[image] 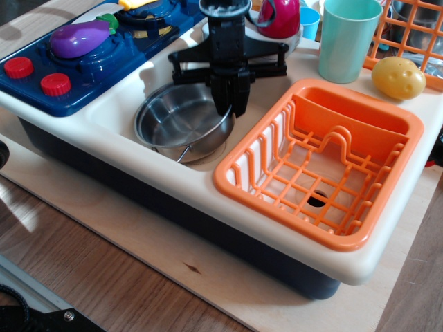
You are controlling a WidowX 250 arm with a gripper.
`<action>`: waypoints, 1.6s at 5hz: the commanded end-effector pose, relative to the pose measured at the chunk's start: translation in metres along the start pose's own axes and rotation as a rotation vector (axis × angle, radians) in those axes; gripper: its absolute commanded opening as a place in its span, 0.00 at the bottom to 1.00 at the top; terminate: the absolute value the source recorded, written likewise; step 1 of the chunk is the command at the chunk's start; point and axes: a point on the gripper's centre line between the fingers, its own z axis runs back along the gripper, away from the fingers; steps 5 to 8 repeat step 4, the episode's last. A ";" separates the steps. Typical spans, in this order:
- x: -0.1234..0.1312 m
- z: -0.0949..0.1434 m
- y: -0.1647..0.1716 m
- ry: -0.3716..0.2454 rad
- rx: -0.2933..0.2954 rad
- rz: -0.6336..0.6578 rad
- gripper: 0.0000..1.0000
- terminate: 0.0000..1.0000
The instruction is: Put pan from sink into drying rack
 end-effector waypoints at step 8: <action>-0.052 0.083 -0.093 -0.026 -0.012 -0.007 0.00 1.00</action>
